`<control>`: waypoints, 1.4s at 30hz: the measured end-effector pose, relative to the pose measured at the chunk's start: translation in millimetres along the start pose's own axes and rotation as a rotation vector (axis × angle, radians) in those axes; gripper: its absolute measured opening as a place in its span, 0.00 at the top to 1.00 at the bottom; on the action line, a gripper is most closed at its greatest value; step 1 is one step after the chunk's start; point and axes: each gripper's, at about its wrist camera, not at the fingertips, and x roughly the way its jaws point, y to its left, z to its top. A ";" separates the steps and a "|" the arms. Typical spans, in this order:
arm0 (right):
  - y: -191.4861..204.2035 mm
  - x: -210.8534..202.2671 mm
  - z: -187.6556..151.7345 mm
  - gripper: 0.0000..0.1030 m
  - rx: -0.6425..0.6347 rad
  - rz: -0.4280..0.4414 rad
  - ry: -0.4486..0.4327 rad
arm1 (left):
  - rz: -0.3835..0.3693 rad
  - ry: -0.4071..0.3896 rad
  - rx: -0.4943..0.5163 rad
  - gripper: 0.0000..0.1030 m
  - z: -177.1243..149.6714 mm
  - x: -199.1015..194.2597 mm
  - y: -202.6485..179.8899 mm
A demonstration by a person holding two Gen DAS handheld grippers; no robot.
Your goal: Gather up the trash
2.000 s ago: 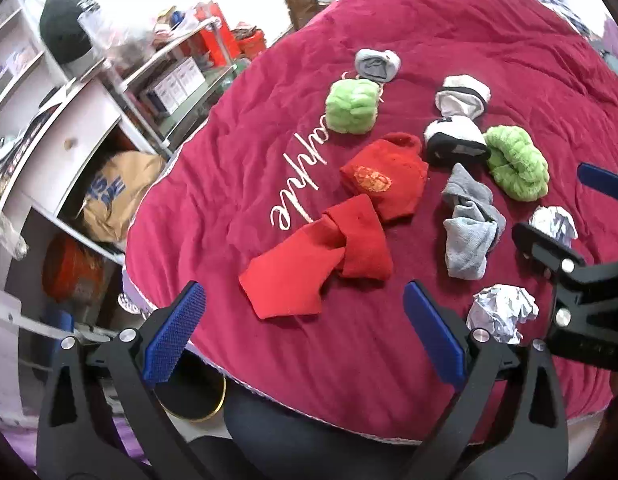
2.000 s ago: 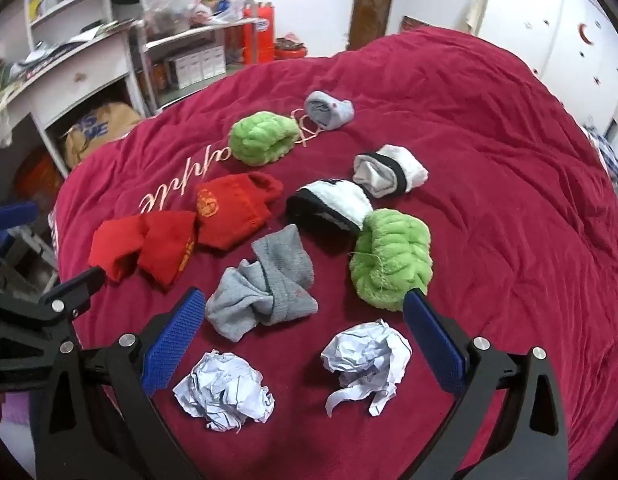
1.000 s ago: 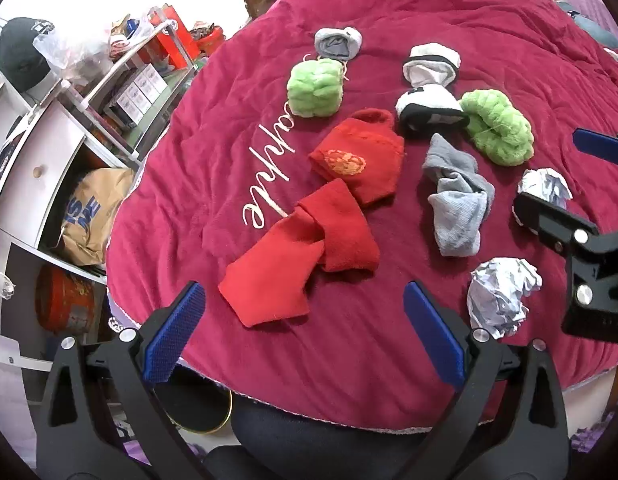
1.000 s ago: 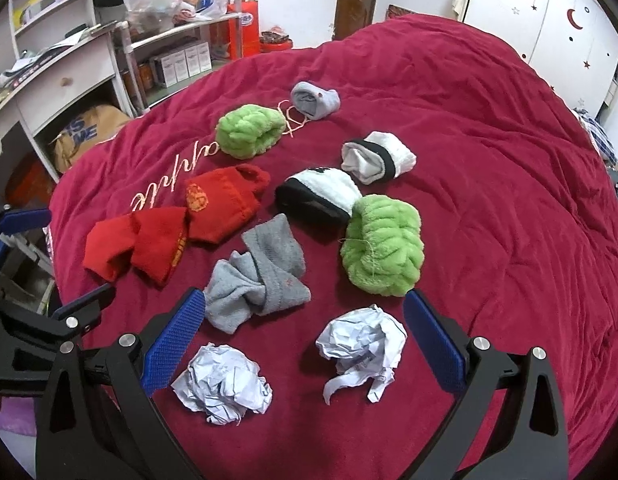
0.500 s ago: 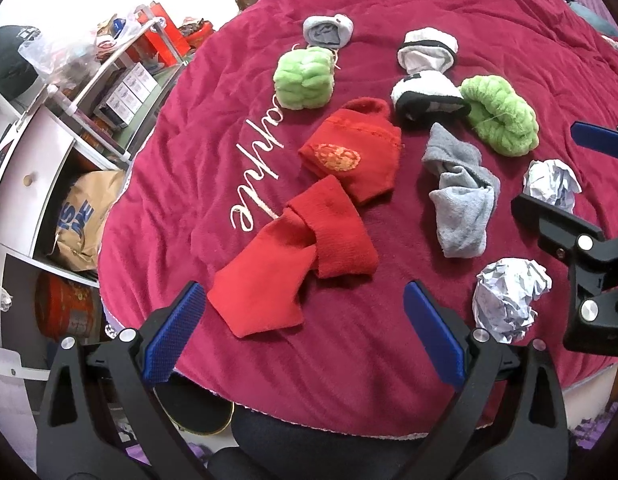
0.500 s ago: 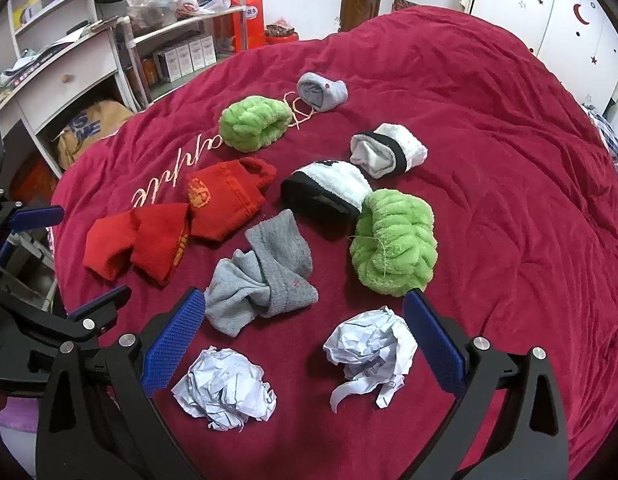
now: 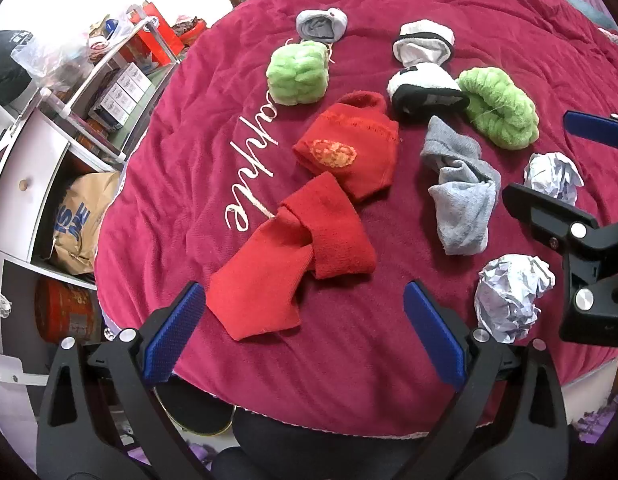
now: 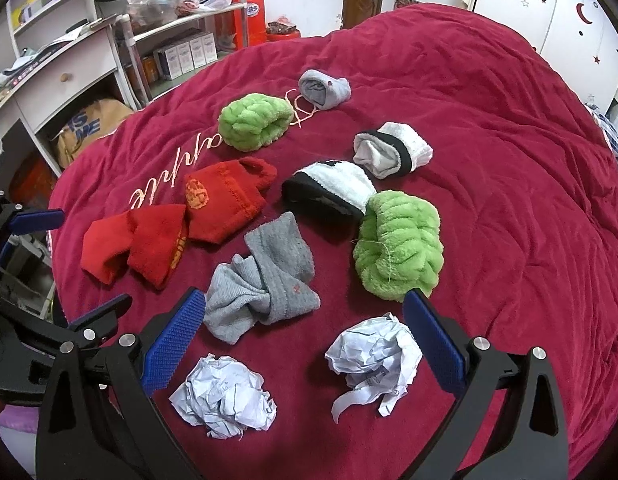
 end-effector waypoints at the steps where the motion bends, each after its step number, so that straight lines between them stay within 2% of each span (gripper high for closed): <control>1: 0.9 0.8 0.6 0.08 -0.008 -0.010 -0.015 | -0.001 0.001 0.000 0.06 0.0 0.4 0.3; 14: 3.1 7.8 1.9 0.08 -0.032 -0.017 0.019 | -0.023 0.022 0.026 0.06 3.2 12.5 -0.7; 19: -0.3 11.7 2.4 0.08 -0.041 -0.016 0.034 | -0.065 0.061 0.046 0.06 6.7 32.8 -4.5; 24: -1.7 17.4 1.9 0.08 -0.062 -0.013 0.052 | -0.070 0.090 0.094 0.06 12.3 59.3 -10.4; 26: -0.3 20.9 2.1 0.08 -0.075 0.000 0.058 | -0.094 0.073 0.091 0.07 15.3 63.2 -9.2; 27: 0.8 23.7 2.6 0.08 -0.083 0.006 0.062 | -0.092 0.049 0.073 0.23 16.6 63.1 -5.6; 28: 1.1 26.4 3.5 0.08 -0.089 0.013 0.063 | -0.089 0.051 0.048 0.55 17.4 64.5 -0.3; 30: 2.6 32.4 5.5 0.08 -0.095 0.042 0.079 | -0.112 0.058 0.020 0.69 17.8 65.0 9.6; 32: 6.6 37.7 8.0 0.08 -0.118 0.065 0.084 | -0.137 0.055 0.005 0.71 16.8 61.9 17.4; 35: 12.5 50.5 11.4 0.08 -0.158 0.049 0.103 | -0.146 0.060 -0.006 0.71 16.5 60.0 20.8; 42: 23.1 88.9 15.7 0.08 -0.202 0.089 0.185 | -0.172 0.075 -0.032 0.71 18.2 62.2 27.0</control>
